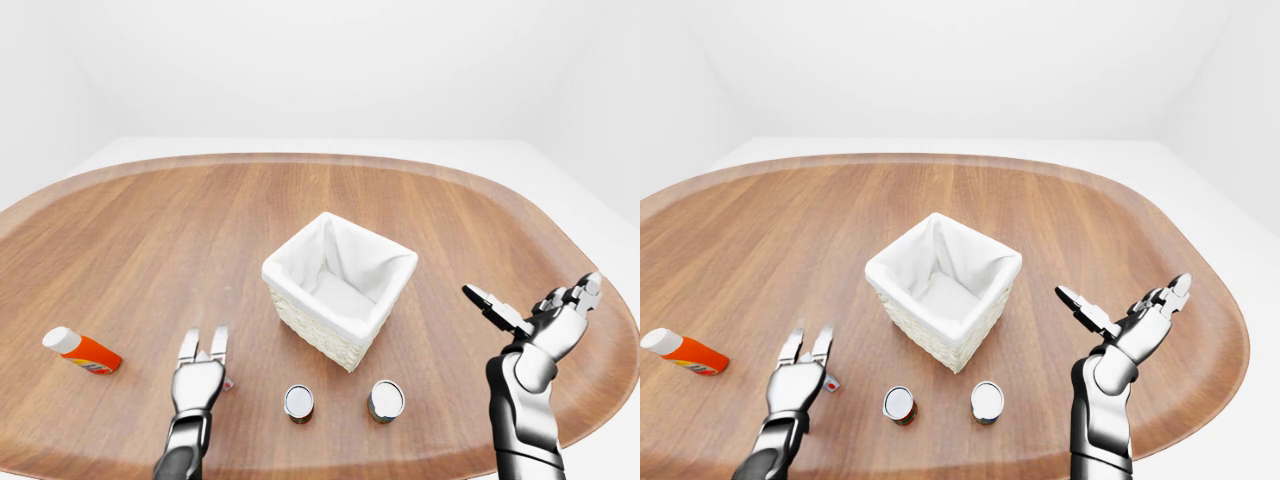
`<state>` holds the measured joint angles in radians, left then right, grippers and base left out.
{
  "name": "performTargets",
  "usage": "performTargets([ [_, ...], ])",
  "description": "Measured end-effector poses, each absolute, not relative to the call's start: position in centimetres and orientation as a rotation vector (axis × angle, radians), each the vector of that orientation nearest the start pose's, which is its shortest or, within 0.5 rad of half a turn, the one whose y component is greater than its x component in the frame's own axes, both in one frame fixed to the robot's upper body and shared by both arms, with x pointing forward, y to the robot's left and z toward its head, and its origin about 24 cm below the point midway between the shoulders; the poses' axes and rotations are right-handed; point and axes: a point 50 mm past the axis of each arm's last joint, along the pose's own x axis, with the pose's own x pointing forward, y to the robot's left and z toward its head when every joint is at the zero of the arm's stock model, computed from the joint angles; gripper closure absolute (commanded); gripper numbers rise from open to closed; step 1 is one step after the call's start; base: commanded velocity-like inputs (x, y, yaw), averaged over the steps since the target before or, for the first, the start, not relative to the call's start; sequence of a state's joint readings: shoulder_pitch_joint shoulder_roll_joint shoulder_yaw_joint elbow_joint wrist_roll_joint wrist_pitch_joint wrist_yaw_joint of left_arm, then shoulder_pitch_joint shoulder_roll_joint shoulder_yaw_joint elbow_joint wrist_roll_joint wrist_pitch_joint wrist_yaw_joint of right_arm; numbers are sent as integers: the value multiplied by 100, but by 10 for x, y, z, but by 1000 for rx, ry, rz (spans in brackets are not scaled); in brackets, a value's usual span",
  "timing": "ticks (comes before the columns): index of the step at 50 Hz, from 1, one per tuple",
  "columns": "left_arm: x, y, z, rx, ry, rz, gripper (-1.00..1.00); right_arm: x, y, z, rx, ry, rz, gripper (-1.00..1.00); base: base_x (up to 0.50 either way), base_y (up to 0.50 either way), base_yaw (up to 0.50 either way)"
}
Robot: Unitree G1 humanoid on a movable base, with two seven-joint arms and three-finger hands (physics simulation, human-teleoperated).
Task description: Pick up the alphabet soup and the cream cheese box, and put them in the basket.
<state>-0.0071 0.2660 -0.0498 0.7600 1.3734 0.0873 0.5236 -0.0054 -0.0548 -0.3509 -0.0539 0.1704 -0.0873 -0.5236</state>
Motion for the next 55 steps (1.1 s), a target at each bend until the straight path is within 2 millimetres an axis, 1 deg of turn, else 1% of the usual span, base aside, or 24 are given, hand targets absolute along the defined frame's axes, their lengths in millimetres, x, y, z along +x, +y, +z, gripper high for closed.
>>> performTargets([
  [7, 207, 241, -83, 1716, 348, -60, -100, 224, -266, 64, 138, -156, -867, -100, 0, 0, 0],
  [20, 219, 245, -88, 1694, 424, -83, -100, 224, -266, 65, 137, -158, -867, -100, 0, 0, 0],
  [28, 225, 243, -91, 1714, 449, -133, -100, 224, -266, 64, 137, -154, -866, -100, 0, 0, 0],
  [40, 230, 236, -94, 1763, 447, -214, -100, 224, -265, 64, 136, -156, -865, -100, 0, 0, 0],
  [55, 232, 232, -96, 1793, 448, -267, -100, 224, -266, 64, 137, -157, -866, -100, 0, 0, 0],
])
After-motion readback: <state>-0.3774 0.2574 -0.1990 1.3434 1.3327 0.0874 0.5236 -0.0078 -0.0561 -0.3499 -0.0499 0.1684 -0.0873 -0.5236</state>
